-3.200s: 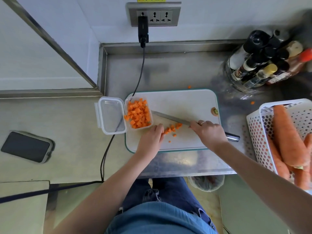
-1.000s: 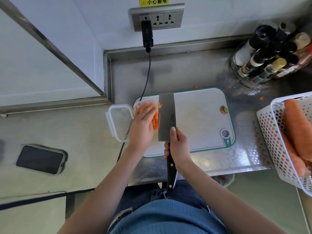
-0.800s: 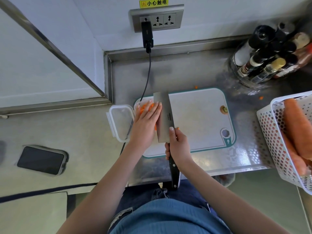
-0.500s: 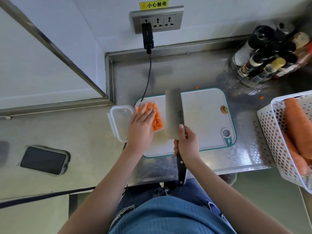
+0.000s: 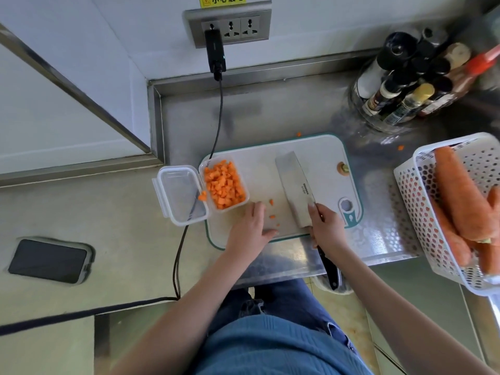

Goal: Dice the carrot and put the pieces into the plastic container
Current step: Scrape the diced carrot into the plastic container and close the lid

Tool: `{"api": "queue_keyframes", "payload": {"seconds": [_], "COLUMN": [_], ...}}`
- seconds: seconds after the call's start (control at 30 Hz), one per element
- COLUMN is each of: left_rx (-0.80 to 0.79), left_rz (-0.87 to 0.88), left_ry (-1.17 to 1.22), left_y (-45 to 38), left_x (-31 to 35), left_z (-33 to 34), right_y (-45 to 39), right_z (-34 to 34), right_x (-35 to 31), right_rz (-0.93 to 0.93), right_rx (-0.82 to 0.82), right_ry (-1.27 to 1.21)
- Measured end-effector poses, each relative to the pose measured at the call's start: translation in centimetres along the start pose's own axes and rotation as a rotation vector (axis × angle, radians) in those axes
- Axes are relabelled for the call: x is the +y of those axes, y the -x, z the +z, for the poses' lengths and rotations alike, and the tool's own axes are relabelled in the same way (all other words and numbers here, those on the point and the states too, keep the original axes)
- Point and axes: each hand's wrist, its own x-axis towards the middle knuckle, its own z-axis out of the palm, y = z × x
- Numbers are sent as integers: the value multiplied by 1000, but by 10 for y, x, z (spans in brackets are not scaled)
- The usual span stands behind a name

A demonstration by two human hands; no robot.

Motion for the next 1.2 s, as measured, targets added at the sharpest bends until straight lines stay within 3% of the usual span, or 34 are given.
{"api": "queue_keyframes", "payload": {"seconds": [0.17,0.53,0.8,1.2], "left_rx": [122,193,219,253], "left_rz": [-53,0,-212,-208], "left_ry": [24,274,436,345], "left_y": [-7,-11,-12,-10], "left_x": [0,-1,16,14], "left_z": [9,14,10,10], "right_y": [25,48,50,47], "right_z": [12,37,43,41], "right_x": [5,5,0,3], "right_rz": [25,94,114,56], "right_rx": [-49,-36,-43,-2], "right_ry": [-66,-203,-272,-216]}}
